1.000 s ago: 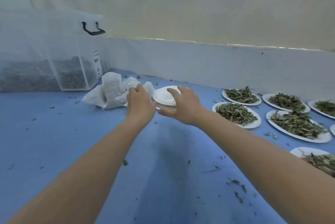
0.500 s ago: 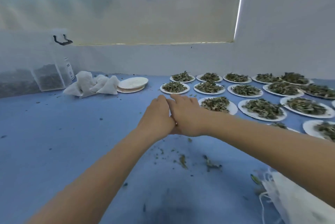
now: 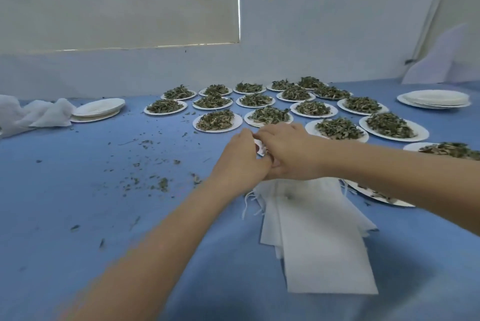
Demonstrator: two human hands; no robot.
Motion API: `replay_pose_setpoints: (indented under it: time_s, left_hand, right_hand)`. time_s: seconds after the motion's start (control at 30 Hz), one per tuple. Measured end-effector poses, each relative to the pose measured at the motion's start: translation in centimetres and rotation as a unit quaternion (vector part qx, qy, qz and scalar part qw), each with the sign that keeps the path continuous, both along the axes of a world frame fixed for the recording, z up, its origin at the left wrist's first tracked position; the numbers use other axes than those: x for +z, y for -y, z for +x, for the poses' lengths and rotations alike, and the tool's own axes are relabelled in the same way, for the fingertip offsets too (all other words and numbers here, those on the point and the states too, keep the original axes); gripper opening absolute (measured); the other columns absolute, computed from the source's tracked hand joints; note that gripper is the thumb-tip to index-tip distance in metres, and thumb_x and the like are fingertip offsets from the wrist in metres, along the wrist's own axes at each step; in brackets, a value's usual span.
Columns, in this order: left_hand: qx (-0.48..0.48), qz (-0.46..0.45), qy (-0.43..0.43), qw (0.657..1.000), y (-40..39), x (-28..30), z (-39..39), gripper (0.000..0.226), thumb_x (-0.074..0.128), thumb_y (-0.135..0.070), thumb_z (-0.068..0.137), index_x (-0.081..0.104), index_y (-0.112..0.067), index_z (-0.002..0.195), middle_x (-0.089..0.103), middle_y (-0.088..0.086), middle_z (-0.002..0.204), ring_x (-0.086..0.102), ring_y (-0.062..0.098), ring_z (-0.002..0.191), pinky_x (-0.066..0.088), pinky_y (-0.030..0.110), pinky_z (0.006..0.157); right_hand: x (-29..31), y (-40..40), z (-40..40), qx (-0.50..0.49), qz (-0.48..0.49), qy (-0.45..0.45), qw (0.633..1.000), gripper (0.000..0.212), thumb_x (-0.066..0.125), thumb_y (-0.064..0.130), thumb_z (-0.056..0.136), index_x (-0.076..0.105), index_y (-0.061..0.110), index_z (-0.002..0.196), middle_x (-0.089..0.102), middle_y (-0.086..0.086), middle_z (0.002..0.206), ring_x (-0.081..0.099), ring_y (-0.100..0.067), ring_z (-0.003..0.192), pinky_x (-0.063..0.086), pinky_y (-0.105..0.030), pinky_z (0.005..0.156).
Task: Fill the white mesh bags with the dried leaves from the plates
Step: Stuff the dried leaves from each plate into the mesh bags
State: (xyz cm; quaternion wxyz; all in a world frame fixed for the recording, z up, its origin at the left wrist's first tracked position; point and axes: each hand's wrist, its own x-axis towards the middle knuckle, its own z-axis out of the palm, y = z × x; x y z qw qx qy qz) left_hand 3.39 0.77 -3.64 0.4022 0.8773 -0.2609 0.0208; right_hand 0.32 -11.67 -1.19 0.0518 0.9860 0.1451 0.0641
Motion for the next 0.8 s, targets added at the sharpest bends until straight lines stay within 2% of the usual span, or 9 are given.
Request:
replay_pose_setpoints:
  time_s: [0.13, 0.27, 0.33, 0.4, 0.47, 0.53, 0.6, 0.7, 0.8]
  left_hand:
    - [-0.011, -0.024, 0.062, 0.998, 1.5, -1.0, -1.3, 0.025, 0.055, -0.027, 0.087, 0.047, -0.021, 0.109, 0.050, -0.002, 0.111, 0.049, 0.014, 0.101, 0.041, 0.026, 0.079]
    - [-0.063, -0.019, 0.209, 0.976, 1.4, -2.2, -2.5, 0.023, 0.060, -0.016, 0.078, 0.058, -0.022, 0.101, 0.047, -0.005, 0.100, 0.040, 0.015, 0.097, 0.029, 0.018, 0.079]
    - [-0.078, 0.017, 0.230, 0.970, 1.4, -2.8, -2.6, 0.023, 0.064, -0.022, 0.074, 0.064, -0.024, 0.097, 0.044, -0.006, 0.099, 0.034, 0.014, 0.095, 0.026, 0.017, 0.077]
    - [-0.073, 0.058, 0.247, 0.964, 1.7, -3.3, -2.5, 0.028, 0.066, -0.030, 0.072, 0.065, -0.026, 0.100, 0.039, -0.007, 0.102, 0.029, 0.014, 0.098, 0.024, 0.016, 0.080]
    - [-0.066, 0.104, 0.274, 0.954, 1.8, -3.7, -2.3, 0.035, 0.066, -0.036, 0.072, 0.064, -0.026, 0.105, 0.039, -0.005, 0.109, 0.028, 0.016, 0.102, 0.026, 0.019, 0.086]
    - [-0.064, 0.124, 0.283, 0.949, 1.9, -3.9, -2.2, 0.033, 0.067, -0.037, 0.073, 0.065, -0.024, 0.104, 0.041, -0.003, 0.115, 0.028, 0.018, 0.106, 0.029, 0.023, 0.090]
    - [-0.055, 0.078, 0.271, 0.958, 1.8, -3.8, -2.3, 0.026, 0.069, -0.032, 0.074, 0.066, -0.022, 0.098, 0.043, -0.003, 0.115, 0.029, 0.018, 0.106, 0.028, 0.022, 0.088]
    - [-0.037, -0.077, 0.158, 0.984, 1.2, -2.5, -2.3, 0.014, 0.071, -0.030, 0.077, 0.061, -0.028, 0.086, 0.047, -0.009, 0.107, 0.035, 0.008, 0.103, 0.029, 0.009, 0.078]
    - [-0.020, -0.195, 0.024, 0.980, 0.1, -0.5, -1.6, 0.012, 0.070, -0.029, 0.079, 0.059, -0.033, 0.083, 0.058, -0.014, 0.094, 0.053, -0.008, 0.076, 0.040, 0.008, 0.061]
  right_hand:
    - [0.0, 3.3, -2.5, 0.035, 0.070, 0.038, 0.996, 0.065, 0.057, 0.057, 0.079, 0.054, 0.011, 0.124, 0.053, -0.007, 0.120, 0.048, -0.023, 0.112, 0.039, -0.039, 0.096]
    - [-0.4, 6.8, -5.0, 0.084, 0.039, 0.110, 0.990, 0.031, 0.075, 0.044, 0.073, 0.071, 0.019, 0.091, 0.057, -0.010, 0.110, 0.053, -0.029, 0.100, 0.043, -0.045, 0.087]
    - [-1.1, 7.8, -5.5, 0.058, 0.014, 0.093, 0.994, 0.034, 0.070, 0.056, 0.070, 0.073, 0.027, 0.087, 0.053, -0.008, 0.123, 0.047, -0.032, 0.114, 0.037, -0.049, 0.096]
    - [-1.9, 8.2, -5.5, 0.022, 0.005, 0.061, 0.998, 0.044, 0.060, 0.068, 0.068, 0.073, 0.033, 0.093, 0.042, -0.002, 0.139, 0.033, -0.029, 0.129, 0.025, -0.047, 0.105]
    - [-2.6, 8.3, -5.1, 0.013, 0.015, 0.045, 0.999, 0.042, 0.063, 0.066, 0.069, 0.072, 0.032, 0.093, 0.034, 0.003, 0.144, 0.021, -0.026, 0.134, 0.017, -0.043, 0.109]
    - [-2.8, 8.0, -4.5, 0.023, 0.050, 0.056, 0.997, 0.032, 0.072, 0.054, 0.070, 0.072, 0.027, 0.087, 0.036, 0.005, 0.141, 0.022, -0.024, 0.132, 0.017, -0.043, 0.109]
    - [-2.2, 7.6, -3.9, 0.040, 0.116, 0.085, 0.989, 0.023, 0.077, 0.044, 0.070, 0.073, 0.025, 0.081, 0.044, 0.005, 0.134, 0.028, -0.023, 0.128, 0.022, -0.042, 0.107]
    - [-0.6, 6.7, -3.1, 0.046, 0.205, 0.104, 0.972, 0.019, 0.072, 0.044, 0.073, 0.074, 0.026, 0.081, 0.052, 0.007, 0.128, 0.031, -0.016, 0.124, 0.022, -0.027, 0.100]
    - [0.6, 5.6, -1.9, 0.063, 0.225, 0.127, 0.964, 0.019, 0.069, 0.035, 0.080, 0.077, 0.019, 0.084, 0.058, 0.003, 0.121, 0.037, -0.012, 0.116, 0.021, -0.015, 0.087]
